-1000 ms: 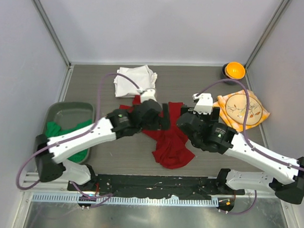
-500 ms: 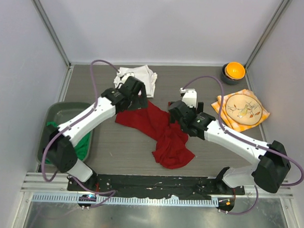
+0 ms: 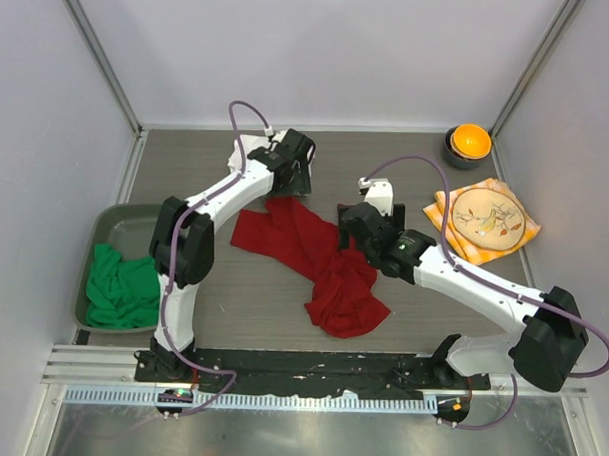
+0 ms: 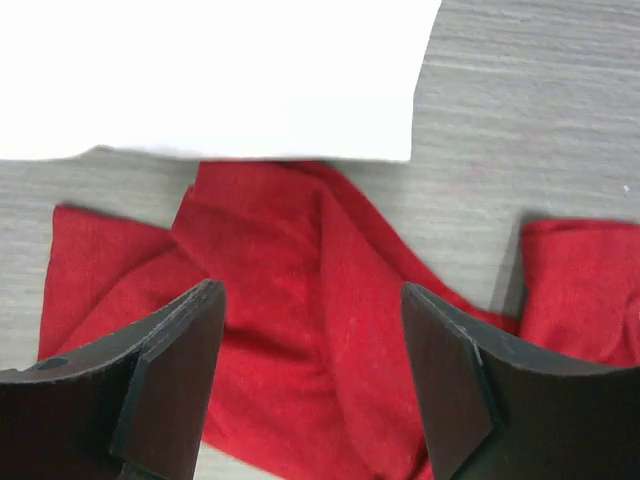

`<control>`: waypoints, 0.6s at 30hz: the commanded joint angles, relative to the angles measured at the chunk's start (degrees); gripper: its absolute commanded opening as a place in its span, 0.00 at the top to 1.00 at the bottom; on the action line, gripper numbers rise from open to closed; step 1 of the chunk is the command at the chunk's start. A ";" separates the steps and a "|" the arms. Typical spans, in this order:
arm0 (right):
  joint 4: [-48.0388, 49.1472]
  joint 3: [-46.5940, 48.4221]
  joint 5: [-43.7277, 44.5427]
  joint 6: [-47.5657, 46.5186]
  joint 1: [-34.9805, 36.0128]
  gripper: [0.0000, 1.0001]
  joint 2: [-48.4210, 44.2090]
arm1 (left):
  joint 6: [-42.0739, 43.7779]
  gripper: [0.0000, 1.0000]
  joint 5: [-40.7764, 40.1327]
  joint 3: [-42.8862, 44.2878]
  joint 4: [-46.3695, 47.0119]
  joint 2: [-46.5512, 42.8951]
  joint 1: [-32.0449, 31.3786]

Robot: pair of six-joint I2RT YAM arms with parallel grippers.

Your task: Fold and stack the t-shirts

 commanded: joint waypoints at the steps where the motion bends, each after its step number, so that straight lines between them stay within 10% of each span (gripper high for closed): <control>1: 2.06 -0.90 -0.33 -0.57 -0.84 0.01 -3.37 | 1.35 0.27 -0.90 7.61 -3.47 5.57 0.96; 14: 2.07 -1.43 -1.04 -0.57 -1.72 0.01 -2.93 | 0.64 0.44 1.21 12.38 -4.27 15.60 2.28; 17: 2.15 -1.69 -0.96 -0.57 -1.80 0.01 -2.93 | 0.47 0.74 1.30 12.47 -4.45 16.22 2.71; 18: 2.07 -1.61 -0.61 -0.22 -1.98 0.01 -1.89 | 0.12 1.00 1.12 11.86 -4.53 15.52 2.80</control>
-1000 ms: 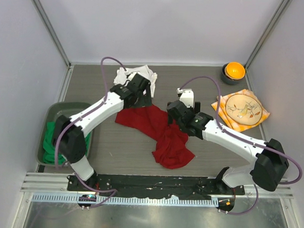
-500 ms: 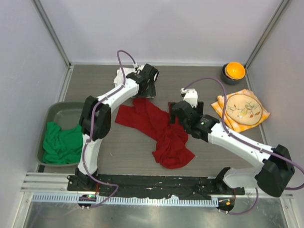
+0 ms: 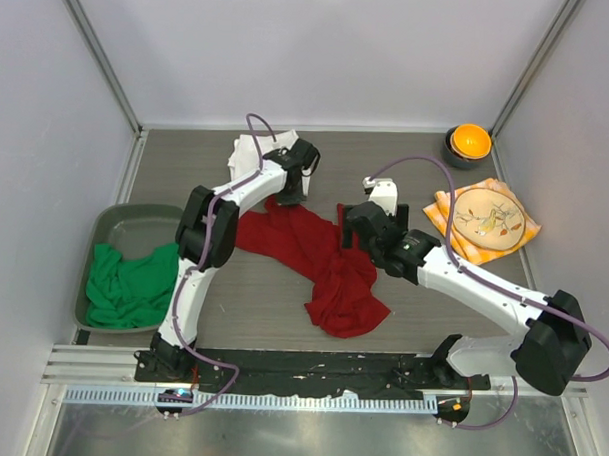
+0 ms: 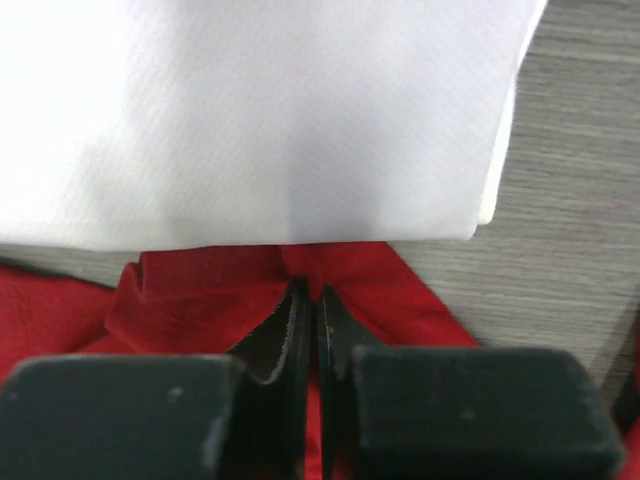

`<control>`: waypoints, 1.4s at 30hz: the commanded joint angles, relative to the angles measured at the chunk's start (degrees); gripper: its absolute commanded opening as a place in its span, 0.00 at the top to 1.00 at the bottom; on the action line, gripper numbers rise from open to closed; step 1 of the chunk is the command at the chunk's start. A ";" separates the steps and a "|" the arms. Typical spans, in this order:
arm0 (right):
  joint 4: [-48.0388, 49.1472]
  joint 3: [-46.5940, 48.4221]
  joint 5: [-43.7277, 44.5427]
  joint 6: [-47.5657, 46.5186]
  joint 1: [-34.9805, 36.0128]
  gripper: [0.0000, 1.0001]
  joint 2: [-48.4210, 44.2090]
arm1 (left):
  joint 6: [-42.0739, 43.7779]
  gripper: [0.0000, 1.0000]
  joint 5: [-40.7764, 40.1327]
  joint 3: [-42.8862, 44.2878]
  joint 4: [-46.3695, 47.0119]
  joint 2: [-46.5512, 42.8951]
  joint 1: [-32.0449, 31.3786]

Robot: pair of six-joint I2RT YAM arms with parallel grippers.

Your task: Fold and stack the t-shirts

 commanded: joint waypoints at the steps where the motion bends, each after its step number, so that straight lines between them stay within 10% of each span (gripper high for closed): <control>1: 1.56 -0.45 2.62 0.76 -1.86 0.01 0.94 | 0.01 1.00 -0.10 1.71 -0.71 -1.35 1.08; 17: 10.79 14.30 -13.53 0.34 -13.22 0.12 28.17 | -2.72 1.00 0.68 -19.99 3.59 -26.30 1.08; 42: 13.69 22.93 -14.93 -0.90 -19.63 0.42 41.37 | -2.98 1.00 0.87 -29.58 6.23 -31.42 1.34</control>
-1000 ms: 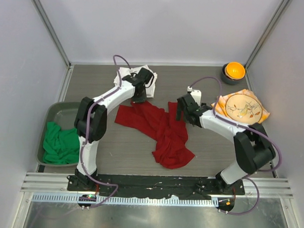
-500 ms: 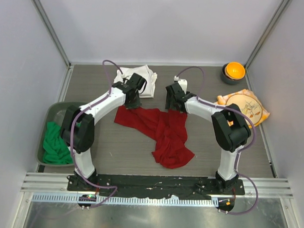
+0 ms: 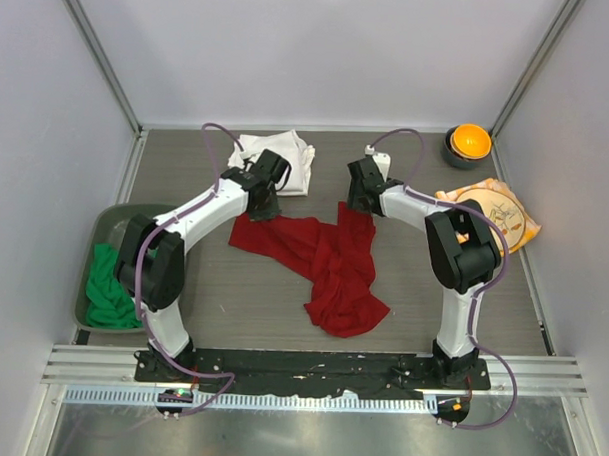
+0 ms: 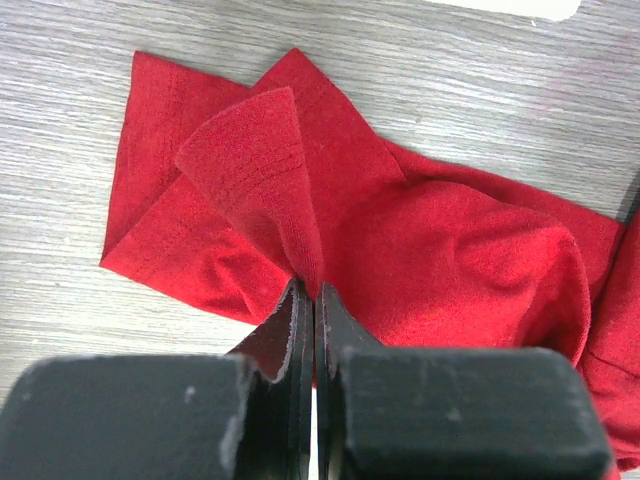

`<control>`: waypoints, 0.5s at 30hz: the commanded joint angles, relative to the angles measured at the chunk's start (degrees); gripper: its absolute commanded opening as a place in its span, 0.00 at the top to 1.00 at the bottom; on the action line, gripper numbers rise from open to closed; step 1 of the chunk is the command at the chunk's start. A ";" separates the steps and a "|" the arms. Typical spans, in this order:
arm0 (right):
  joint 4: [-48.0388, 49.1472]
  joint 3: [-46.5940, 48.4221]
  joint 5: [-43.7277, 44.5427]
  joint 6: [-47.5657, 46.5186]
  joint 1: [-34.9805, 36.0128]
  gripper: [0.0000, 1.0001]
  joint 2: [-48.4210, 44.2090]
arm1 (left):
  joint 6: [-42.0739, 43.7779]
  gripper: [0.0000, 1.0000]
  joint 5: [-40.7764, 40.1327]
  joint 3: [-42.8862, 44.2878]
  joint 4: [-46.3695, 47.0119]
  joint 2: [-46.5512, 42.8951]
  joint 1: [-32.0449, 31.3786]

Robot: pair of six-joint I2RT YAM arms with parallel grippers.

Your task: Fold and stack the t-shirts

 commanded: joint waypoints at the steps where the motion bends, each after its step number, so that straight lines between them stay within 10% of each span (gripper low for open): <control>1: 1.62 1.69 -1.12 -0.09 0.19 0.42 1.00 | -0.86 1.00 -0.12 -0.57 1.69 -2.11 0.53; 15: 2.15 1.34 -2.35 0.26 0.19 0.60 1.71 | -1.13 1.00 0.06 -3.56 2.30 -3.51 1.85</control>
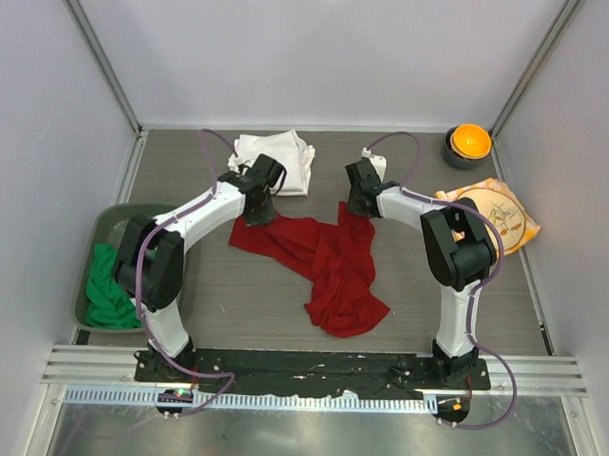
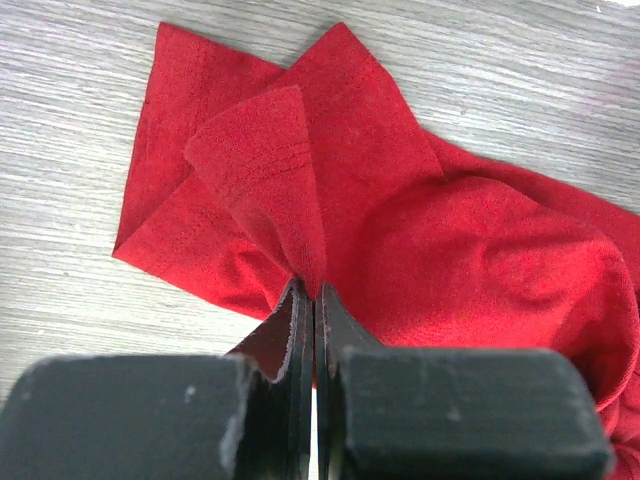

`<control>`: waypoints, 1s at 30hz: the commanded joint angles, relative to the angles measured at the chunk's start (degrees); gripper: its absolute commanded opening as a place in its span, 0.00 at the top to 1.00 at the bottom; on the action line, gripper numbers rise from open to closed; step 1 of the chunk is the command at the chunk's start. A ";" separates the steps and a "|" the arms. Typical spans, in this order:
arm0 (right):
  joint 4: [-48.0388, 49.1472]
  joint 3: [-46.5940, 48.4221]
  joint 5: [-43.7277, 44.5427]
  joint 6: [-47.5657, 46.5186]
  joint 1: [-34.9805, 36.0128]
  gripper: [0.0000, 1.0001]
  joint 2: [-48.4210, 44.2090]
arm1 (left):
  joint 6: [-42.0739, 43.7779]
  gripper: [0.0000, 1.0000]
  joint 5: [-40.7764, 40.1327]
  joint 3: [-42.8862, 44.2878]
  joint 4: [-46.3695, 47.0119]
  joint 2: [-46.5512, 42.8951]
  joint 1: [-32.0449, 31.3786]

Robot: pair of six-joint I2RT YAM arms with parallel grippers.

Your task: Fold and stack the t-shirts

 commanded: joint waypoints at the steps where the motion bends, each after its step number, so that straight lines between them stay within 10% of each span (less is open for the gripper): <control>1: 0.45 1.29 0.51 -0.15 0.30 0.62 -0.39 | -0.25 1.00 -0.01 -0.61 1.65 -3.08 0.69; 6: -1.40 1.20 3.05 -0.51 0.30 0.99 -2.58 | -0.43 1.00 -0.18 -0.53 1.21 -3.51 0.78; 17: -4.31 -3.09 9.92 -4.63 3.28 0.99 -33.67 | 0.98 1.00 -3.52 10.02 -8.46 -21.67 1.22; 21: -4.38 -4.61 -2.96 -4.02 4.08 0.99 -53.95 | 0.28 1.00 -2.91 10.47 -10.13 -34.31 1.13; 30: -12.56 7.26 -24.35 -5.69 4.70 0.99 -67.44 | 0.62 1.00 5.18 5.10 -3.54 -59.39 1.13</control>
